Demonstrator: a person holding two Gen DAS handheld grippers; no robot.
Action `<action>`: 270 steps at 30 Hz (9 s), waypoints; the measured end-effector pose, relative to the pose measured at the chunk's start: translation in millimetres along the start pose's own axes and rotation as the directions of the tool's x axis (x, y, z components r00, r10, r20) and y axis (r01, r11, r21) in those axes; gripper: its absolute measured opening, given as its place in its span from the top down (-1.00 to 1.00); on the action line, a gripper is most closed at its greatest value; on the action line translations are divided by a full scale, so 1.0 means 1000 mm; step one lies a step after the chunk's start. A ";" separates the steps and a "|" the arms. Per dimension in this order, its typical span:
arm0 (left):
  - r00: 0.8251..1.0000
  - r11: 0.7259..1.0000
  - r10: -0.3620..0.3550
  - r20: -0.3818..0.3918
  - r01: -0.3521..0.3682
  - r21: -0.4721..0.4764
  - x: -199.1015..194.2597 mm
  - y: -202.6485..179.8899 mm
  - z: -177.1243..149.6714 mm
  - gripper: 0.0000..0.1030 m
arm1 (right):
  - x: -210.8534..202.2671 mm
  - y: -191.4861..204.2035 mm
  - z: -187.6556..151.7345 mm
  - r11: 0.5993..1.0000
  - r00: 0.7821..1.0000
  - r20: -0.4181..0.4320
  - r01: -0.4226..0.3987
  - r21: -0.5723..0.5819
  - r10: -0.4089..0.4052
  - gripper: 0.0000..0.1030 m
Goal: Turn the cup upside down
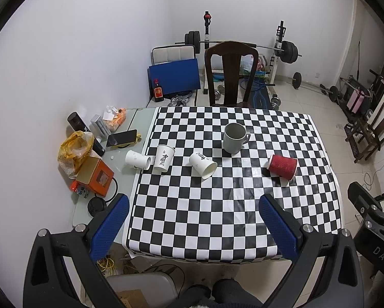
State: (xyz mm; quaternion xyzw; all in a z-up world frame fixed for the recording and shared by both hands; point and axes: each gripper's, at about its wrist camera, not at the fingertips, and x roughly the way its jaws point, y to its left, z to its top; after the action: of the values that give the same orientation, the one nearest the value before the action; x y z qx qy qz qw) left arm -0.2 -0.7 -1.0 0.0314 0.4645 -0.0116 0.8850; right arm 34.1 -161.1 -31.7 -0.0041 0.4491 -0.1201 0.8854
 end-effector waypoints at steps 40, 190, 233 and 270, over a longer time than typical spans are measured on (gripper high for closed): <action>1.000 1.000 -0.002 0.010 0.002 -0.004 0.000 0.006 0.011 -1.00 | -0.001 -0.002 0.008 1.000 1.000 0.001 0.006 -0.009 -0.006 -1.00; 0.869 0.977 0.152 -0.472 -0.204 -0.060 0.366 -0.014 -0.074 -1.00 | 0.312 0.096 -0.081 0.343 0.968 -0.221 -0.169 -0.924 -0.119 -0.69; 0.853 0.973 0.122 -0.508 -0.204 -0.108 0.444 0.092 -0.072 -1.00 | 0.446 0.159 -0.053 0.559 0.553 -0.786 -0.572 -0.600 -0.279 -0.24; 0.858 0.989 0.085 -0.507 -0.134 -0.061 0.450 0.033 -0.052 -1.00 | 0.444 0.107 0.032 0.908 0.881 -0.273 -0.416 -0.056 0.387 -0.19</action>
State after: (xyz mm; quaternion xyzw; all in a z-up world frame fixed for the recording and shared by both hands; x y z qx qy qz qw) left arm 214.6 39.7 -399.5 0.0181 0.6765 0.0691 0.7330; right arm 334.0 -156.8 -376.9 0.0547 0.5564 0.0919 0.8240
